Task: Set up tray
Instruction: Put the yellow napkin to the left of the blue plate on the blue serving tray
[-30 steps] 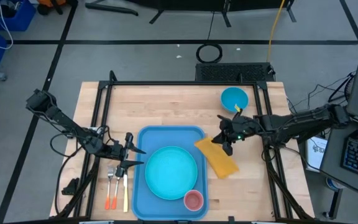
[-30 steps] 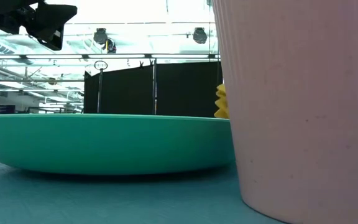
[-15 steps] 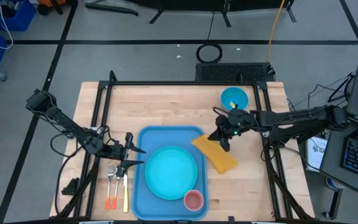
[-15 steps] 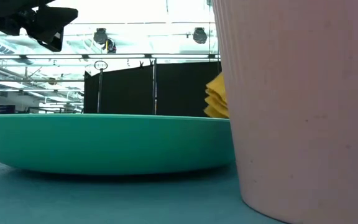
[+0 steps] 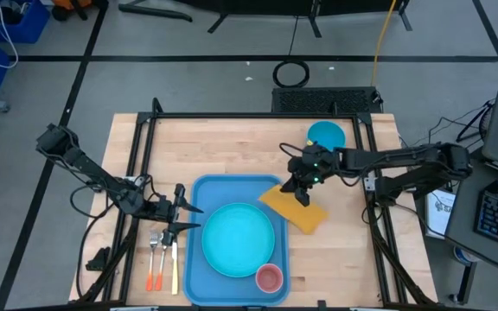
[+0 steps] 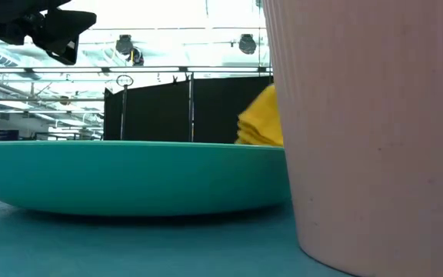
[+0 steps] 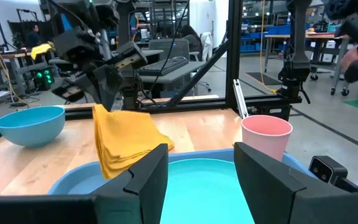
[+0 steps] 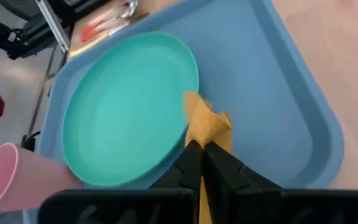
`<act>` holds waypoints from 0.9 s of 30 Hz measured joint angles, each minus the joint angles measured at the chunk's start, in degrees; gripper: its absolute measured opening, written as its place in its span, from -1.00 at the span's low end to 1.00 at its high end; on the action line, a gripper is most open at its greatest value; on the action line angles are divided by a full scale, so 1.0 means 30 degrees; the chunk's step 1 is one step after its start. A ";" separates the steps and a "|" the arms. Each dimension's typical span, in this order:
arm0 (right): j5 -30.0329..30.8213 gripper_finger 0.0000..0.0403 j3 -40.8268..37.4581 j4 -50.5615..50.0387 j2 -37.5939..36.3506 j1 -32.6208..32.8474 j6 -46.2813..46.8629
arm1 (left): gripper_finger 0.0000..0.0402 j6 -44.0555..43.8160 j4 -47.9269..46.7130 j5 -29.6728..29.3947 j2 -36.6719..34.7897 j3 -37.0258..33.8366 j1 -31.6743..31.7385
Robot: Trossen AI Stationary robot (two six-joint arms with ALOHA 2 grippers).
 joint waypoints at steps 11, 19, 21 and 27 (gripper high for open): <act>-0.1644 -1.00 0.2505 -0.0381 0.3183 -0.1225 -0.0956 | -0.06 -0.0092 -0.0098 0.0000 0.0000 0.0000 0.0000; -0.2516 -1.00 0.4351 -0.0390 0.5692 -0.1567 -0.1885 | -0.06 -0.0253 -0.0399 0.0000 0.0002 0.0000 0.0000; -0.2880 -1.00 0.4966 -0.0370 0.6154 -0.1676 -0.2164 | -0.06 -0.0255 -0.0460 0.0000 0.0000 0.0000 0.0000; -0.3474 -1.00 0.6404 -0.0869 0.7444 -0.1995 -0.2767 | -0.06 -0.0283 -0.0590 0.0000 0.0006 0.0000 0.0000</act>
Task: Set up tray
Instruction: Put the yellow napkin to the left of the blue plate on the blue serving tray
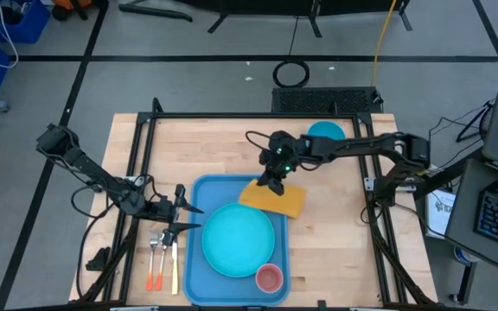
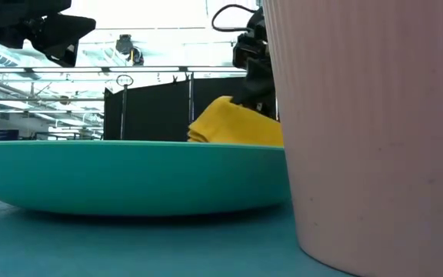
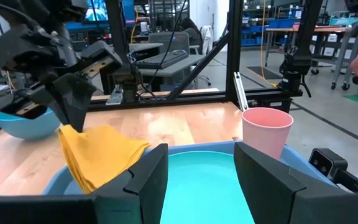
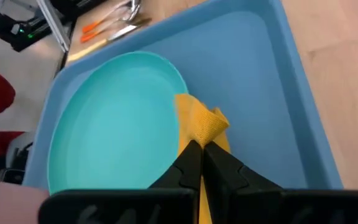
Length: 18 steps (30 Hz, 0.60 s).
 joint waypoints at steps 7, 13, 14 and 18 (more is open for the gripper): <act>-0.0442 -1.00 0.0781 0.0023 0.1093 -0.0522 -0.0215 | -0.06 -0.0036 -0.0057 0.0000 -0.0004 0.0000 0.0000; -0.0912 -1.00 0.1634 0.0065 0.1950 -0.0633 -0.0223 | -0.06 -0.0036 -0.0092 0.0000 -0.0006 0.0000 0.0000; -0.0925 -1.00 0.1854 0.0159 0.2077 -0.0633 -0.0223 | -0.06 -0.0029 -0.0100 0.0000 -0.0006 0.0000 0.0000; -0.1132 -1.00 0.2607 0.0506 0.2362 -0.0633 0.0018 | -0.06 -0.0036 -0.0115 -0.0001 -0.0006 0.0000 0.0000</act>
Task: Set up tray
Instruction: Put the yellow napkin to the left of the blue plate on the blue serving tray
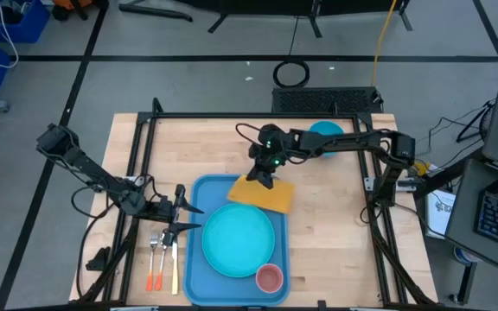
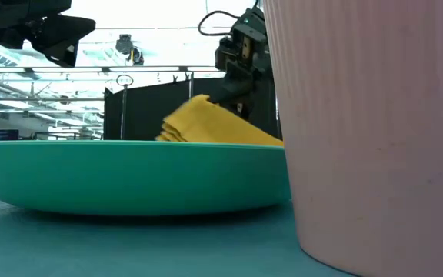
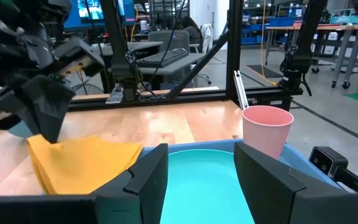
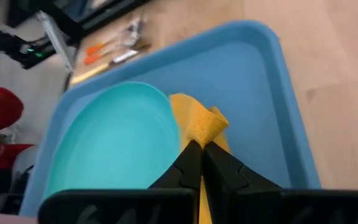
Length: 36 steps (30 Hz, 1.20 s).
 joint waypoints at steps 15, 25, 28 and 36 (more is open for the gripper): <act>-0.0747 -1.00 0.0583 0.0101 0.0228 -0.0160 -0.0010 | -0.06 -0.0030 -0.0080 -0.0006 0.0000 0.0000 0.0000; -0.0725 -0.94 0.0583 0.0214 0.0228 -0.0146 0.0667 | -0.06 -0.0176 -0.0073 -0.0012 0.0000 0.0000 0.0000; -0.0739 -0.90 0.0583 0.0210 0.0228 -0.0149 0.0695 | -0.06 -0.0189 -0.0073 -0.0006 0.0000 0.0000 0.0000; -0.0688 -0.66 0.0583 0.0062 0.0228 -0.0071 0.1167 | -0.06 -0.0232 -0.0073 -0.0013 0.0000 0.0000 0.0000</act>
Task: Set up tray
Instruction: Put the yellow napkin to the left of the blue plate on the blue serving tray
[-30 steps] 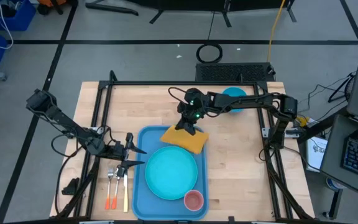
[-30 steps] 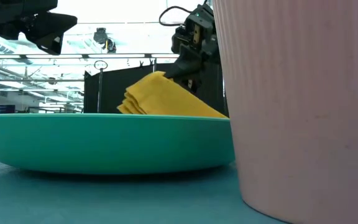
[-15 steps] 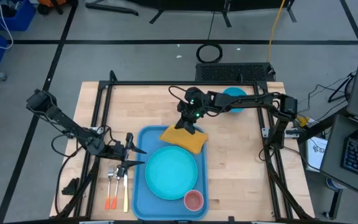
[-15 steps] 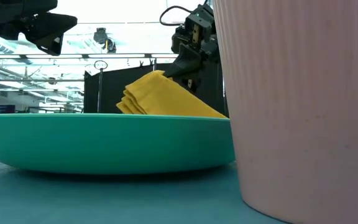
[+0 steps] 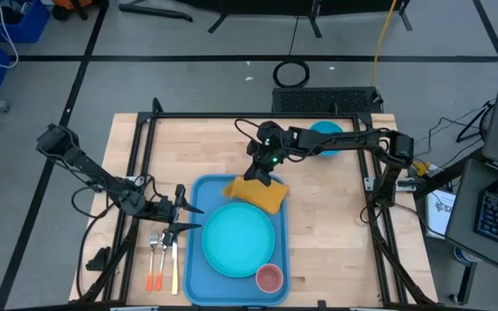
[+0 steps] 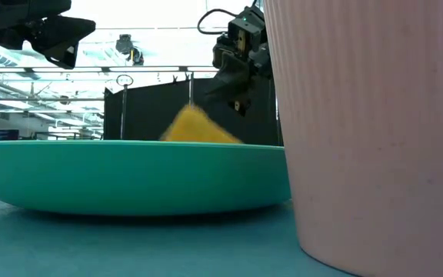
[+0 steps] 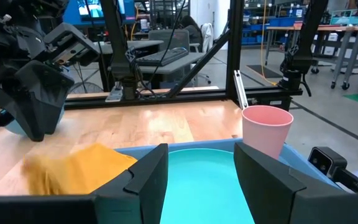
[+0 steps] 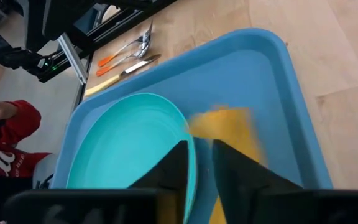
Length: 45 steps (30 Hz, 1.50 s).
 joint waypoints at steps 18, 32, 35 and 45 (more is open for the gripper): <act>0.0480 -0.08 0.0007 0.0336 -0.1048 0.0740 -0.1458 | -0.06 -0.4854 0.0424 -0.2823 0.0007 -0.0007 0.0962; 0.2503 -0.18 -0.0513 0.0003 -0.4823 0.4716 -0.3241 | -0.06 -1.5508 -0.0470 0.3656 0.0007 0.0000 0.8973; 0.4120 -0.15 -0.1218 -0.0010 -0.5275 0.5912 -0.3575 | -0.06 -1.6040 -0.1342 0.4630 0.0001 0.0000 1.0643; 0.5991 -0.15 -0.4799 0.2960 -0.6101 0.8643 -0.2865 | -0.06 -1.7190 -0.8765 0.8105 0.0007 0.2089 1.5000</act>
